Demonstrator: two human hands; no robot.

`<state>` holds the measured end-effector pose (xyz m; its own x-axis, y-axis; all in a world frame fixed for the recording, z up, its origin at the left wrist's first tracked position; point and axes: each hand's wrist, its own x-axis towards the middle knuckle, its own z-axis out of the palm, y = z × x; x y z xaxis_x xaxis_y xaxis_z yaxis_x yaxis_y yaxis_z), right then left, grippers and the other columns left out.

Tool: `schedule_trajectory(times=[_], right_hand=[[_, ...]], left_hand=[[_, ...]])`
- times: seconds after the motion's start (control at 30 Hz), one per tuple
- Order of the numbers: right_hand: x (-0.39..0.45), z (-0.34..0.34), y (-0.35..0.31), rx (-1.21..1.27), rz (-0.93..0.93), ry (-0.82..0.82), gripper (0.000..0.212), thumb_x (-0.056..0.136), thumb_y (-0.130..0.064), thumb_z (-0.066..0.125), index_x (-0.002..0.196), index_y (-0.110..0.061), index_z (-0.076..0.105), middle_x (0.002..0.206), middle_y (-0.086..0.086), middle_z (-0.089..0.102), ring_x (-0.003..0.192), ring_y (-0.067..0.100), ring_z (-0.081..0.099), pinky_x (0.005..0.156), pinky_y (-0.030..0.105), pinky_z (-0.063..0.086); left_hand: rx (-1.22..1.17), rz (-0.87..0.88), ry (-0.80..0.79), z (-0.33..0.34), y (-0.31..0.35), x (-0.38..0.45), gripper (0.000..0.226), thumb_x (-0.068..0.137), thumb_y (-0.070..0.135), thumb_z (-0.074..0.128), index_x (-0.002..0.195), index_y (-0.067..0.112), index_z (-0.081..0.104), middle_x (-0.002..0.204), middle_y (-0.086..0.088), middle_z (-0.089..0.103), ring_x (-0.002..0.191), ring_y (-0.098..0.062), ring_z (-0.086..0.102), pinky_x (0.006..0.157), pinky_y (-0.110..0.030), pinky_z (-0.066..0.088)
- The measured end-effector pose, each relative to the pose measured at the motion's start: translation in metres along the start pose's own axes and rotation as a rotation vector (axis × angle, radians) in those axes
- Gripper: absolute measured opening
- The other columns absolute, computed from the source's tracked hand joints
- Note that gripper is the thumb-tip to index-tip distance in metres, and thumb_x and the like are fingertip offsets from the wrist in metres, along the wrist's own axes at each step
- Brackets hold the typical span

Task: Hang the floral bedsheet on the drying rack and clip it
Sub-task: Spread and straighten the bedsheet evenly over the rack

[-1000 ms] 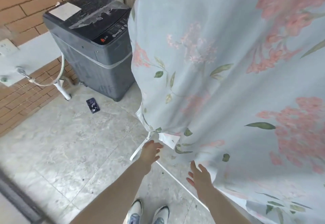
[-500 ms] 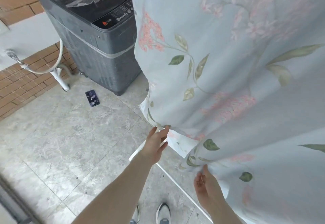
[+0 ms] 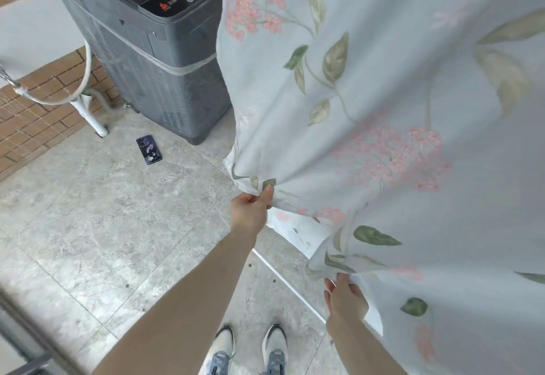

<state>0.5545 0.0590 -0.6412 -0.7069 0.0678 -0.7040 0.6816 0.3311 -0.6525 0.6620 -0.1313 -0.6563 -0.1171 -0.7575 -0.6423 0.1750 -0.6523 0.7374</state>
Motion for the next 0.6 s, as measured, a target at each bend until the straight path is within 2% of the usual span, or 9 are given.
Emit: schedule_trajectory(times=[0.07,0.13,0.23,0.3,0.37,0.43,0.5,0.57,0.6], right_hand=[[0.005,0.004,0.008,-0.066,-0.021,0.004,0.017,0.103,-0.023,0.06,0.103,-0.007,0.064,0.089,-0.004,0.067,0.079,0.011,0.068,0.087,0.04,0.057],[0.01,0.009,0.015,-0.116,-0.044,0.005,0.016,0.104,-0.021,0.056,0.102,-0.008,0.065,0.087,-0.005,0.068,0.079,0.012,0.068,0.097,0.048,0.054],[0.029,0.012,0.027,-0.179,-0.039,-0.015,0.02,0.105,-0.017,0.054,0.112,-0.003,0.066,0.089,0.003,0.068,0.091,0.027,0.072,0.094,0.045,0.054],[0.042,0.011,0.031,-0.253,-0.023,-0.038,0.024,0.104,-0.015,0.054,0.115,0.003,0.063,0.095,0.015,0.069,0.1,0.037,0.07,0.095,0.05,0.053],[0.057,0.013,0.044,-0.308,-0.029,-0.053,0.016,0.102,-0.014,0.055,0.105,-0.001,0.062,0.099,0.021,0.069,0.103,0.039,0.07,0.095,0.052,0.053],[0.07,0.017,0.055,-0.333,-0.02,-0.042,0.013,0.101,-0.012,0.056,0.103,-0.002,0.063,0.092,0.017,0.066,0.109,0.04,0.067,0.094,0.053,0.053],[0.085,0.02,0.068,-0.338,0.012,-0.039,0.015,0.101,-0.011,0.055,0.107,0.0,0.063,0.095,0.019,0.066,0.111,0.04,0.066,0.093,0.051,0.052],[0.096,0.019,0.078,-0.339,0.051,-0.036,0.009,0.101,-0.012,0.055,0.099,-0.004,0.06,0.096,0.019,0.066,0.105,0.037,0.068,0.088,0.048,0.052],[0.101,0.018,0.081,-0.34,0.063,-0.026,0.008,0.101,-0.012,0.056,0.096,-0.006,0.059,0.093,0.017,0.065,0.095,0.034,0.07,0.085,0.047,0.051]], left_hand=[[0.046,-0.002,0.031,-0.008,-0.004,0.008,0.012,0.091,0.02,0.08,0.095,0.008,0.079,0.079,0.0,0.076,0.063,-0.009,0.069,0.061,-0.022,0.054],[0.129,0.0,0.062,-0.014,-0.01,0.018,0.017,0.089,0.024,0.082,0.086,0.008,0.077,0.073,-0.002,0.074,0.06,-0.013,0.067,0.063,-0.026,0.052],[0.217,0.014,0.118,-0.02,-0.023,0.034,0.022,0.089,0.026,0.082,0.081,0.007,0.075,0.068,-0.001,0.072,0.061,-0.015,0.068,0.06,-0.026,0.054],[0.259,0.008,0.139,-0.025,-0.031,0.042,0.023,0.088,0.029,0.083,0.079,0.01,0.075,0.07,-0.001,0.075,0.068,-0.017,0.073,0.068,-0.031,0.061],[0.324,0.005,0.158,-0.034,-0.044,0.053,0.027,0.087,0.037,0.083,0.077,0.013,0.076,0.073,0.0,0.077,0.075,-0.02,0.076,0.077,-0.038,0.063],[0.389,0.002,0.18,-0.042,-0.053,0.061,0.03,0.087,0.041,0.081,0.074,0.015,0.074,0.072,0.0,0.077,0.076,-0.021,0.075,0.074,-0.037,0.063],[0.439,0.011,0.221,-0.05,-0.065,0.07,0.032,0.088,0.042,0.08,0.07,0.016,0.072,0.071,-0.001,0.075,0.075,-0.022,0.073,0.069,-0.034,0.06],[0.476,0.014,0.238,-0.056,-0.074,0.079,0.035,0.085,0.046,0.08,0.068,0.017,0.072,0.068,-0.002,0.074,0.072,-0.024,0.072,0.07,-0.039,0.062],[0.484,0.007,0.236,-0.059,-0.077,0.083,0.036,0.084,0.048,0.081,0.067,0.017,0.073,0.067,-0.002,0.074,0.071,-0.025,0.073,0.071,-0.042,0.063]])
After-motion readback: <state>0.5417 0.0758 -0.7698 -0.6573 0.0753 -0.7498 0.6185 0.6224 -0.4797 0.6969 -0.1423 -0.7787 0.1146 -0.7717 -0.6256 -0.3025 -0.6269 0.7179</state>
